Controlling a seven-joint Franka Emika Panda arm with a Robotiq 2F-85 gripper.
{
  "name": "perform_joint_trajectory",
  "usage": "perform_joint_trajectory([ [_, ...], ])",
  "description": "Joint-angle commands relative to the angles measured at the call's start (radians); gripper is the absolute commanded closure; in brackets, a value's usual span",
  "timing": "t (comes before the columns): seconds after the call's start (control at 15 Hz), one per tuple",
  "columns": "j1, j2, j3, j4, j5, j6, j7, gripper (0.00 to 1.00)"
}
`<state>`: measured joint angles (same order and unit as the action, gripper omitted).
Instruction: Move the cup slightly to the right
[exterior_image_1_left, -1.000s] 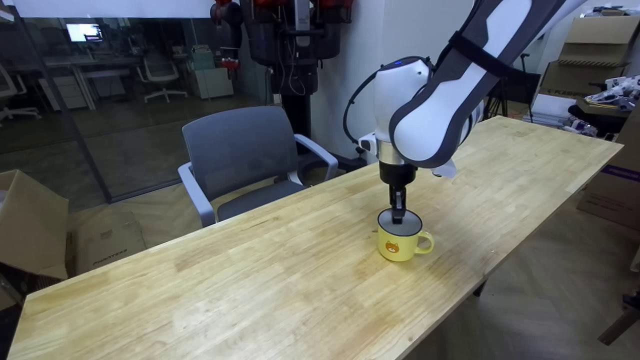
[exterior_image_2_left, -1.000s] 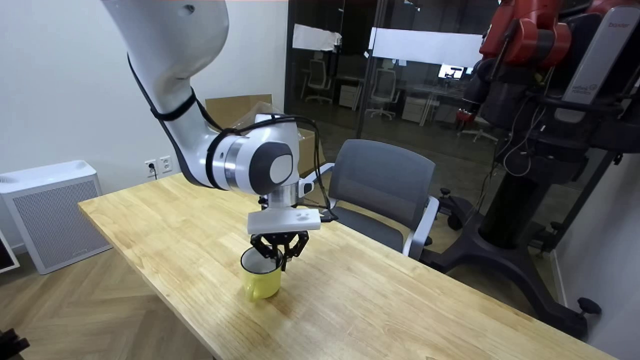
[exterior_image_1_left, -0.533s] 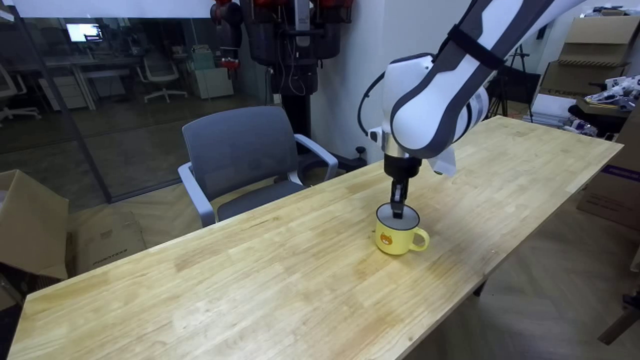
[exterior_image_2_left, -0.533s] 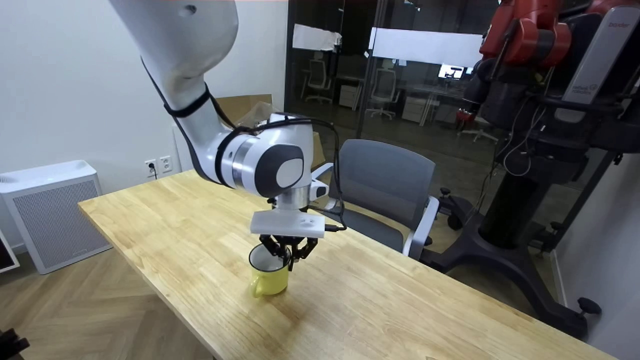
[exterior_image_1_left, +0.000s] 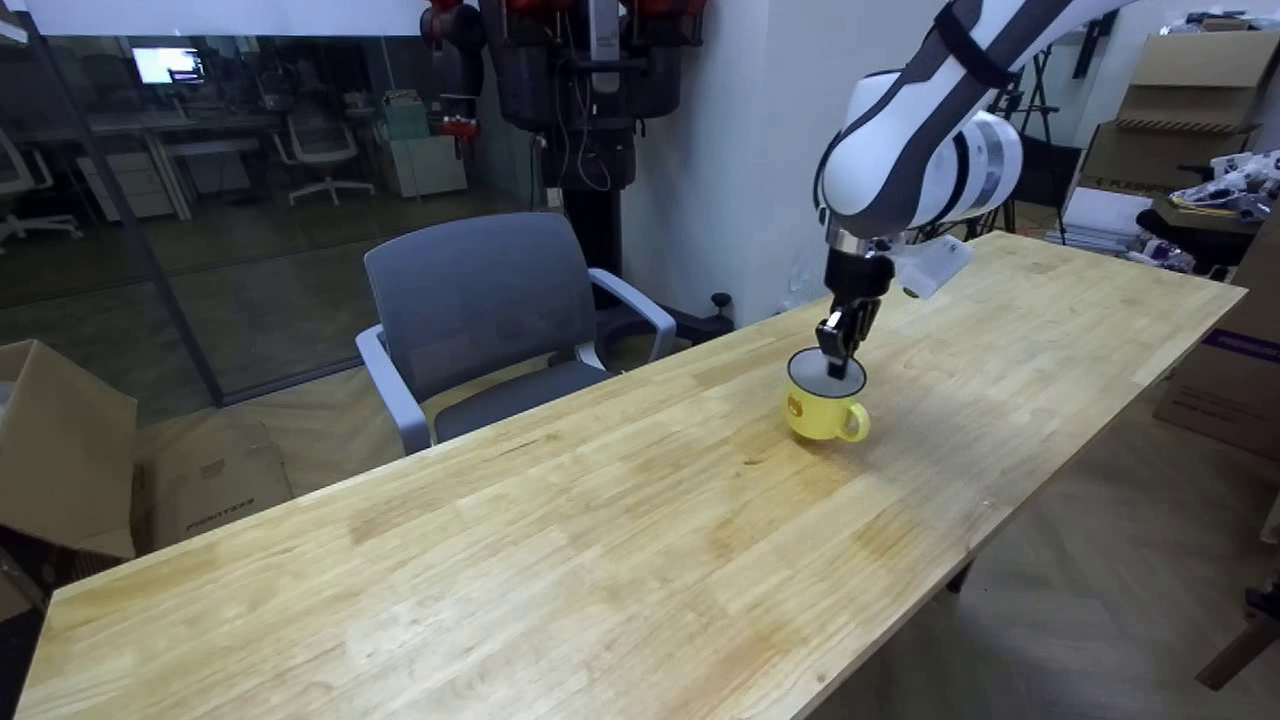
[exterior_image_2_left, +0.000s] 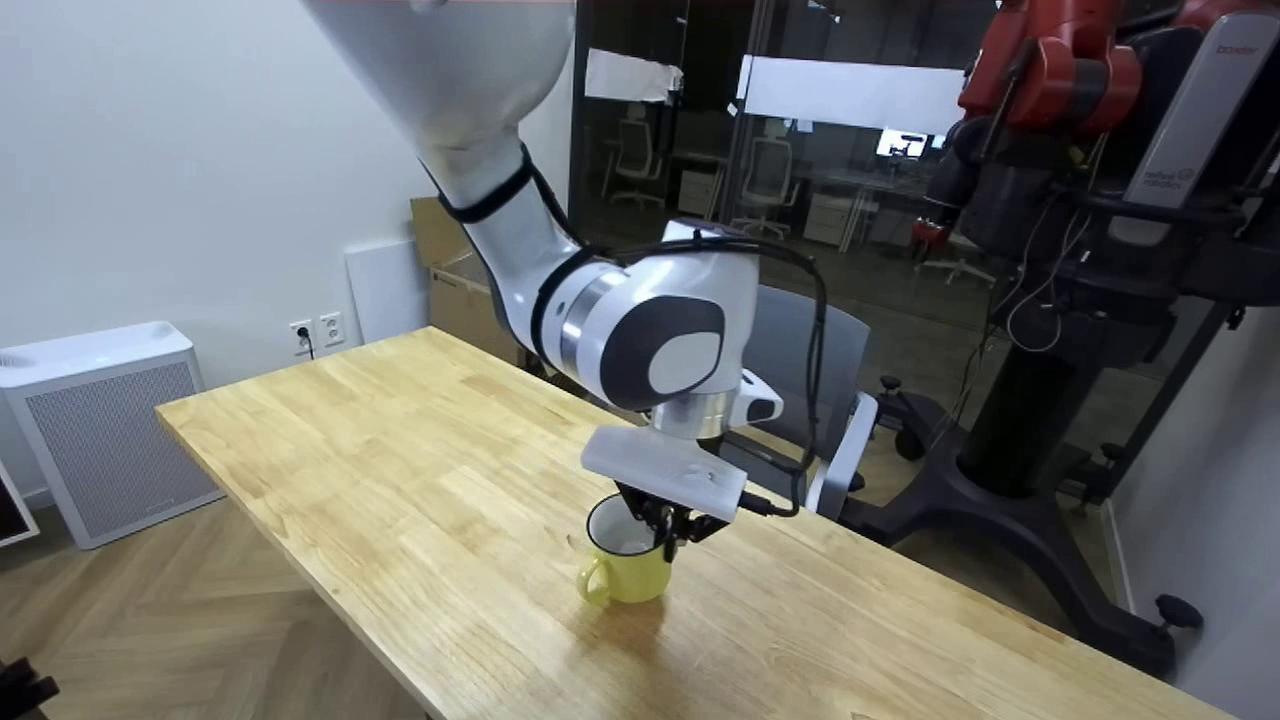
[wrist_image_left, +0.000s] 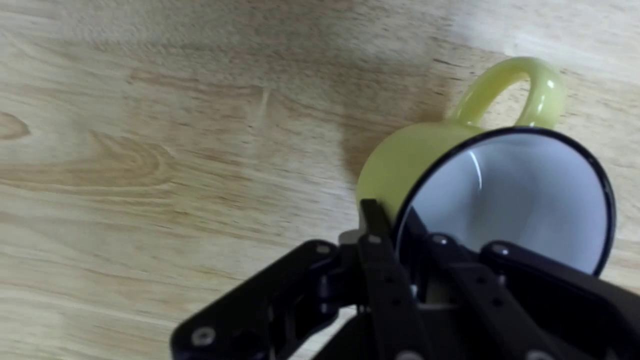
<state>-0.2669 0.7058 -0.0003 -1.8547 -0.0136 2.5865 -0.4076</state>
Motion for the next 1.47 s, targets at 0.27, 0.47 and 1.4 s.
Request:
perform_joint_trajectory([
  [0.27, -0.081, 0.069, -0.009, 0.12, 0.168, -0.134, 0.15, 0.97],
  [0.47, -0.109, 0.091, -0.003, 0.134, 0.252, -0.147, 0.194, 0.97],
  [1.4, -0.089, 0.028, -0.007, 0.056, 0.49, -0.012, 0.421, 0.24],
])
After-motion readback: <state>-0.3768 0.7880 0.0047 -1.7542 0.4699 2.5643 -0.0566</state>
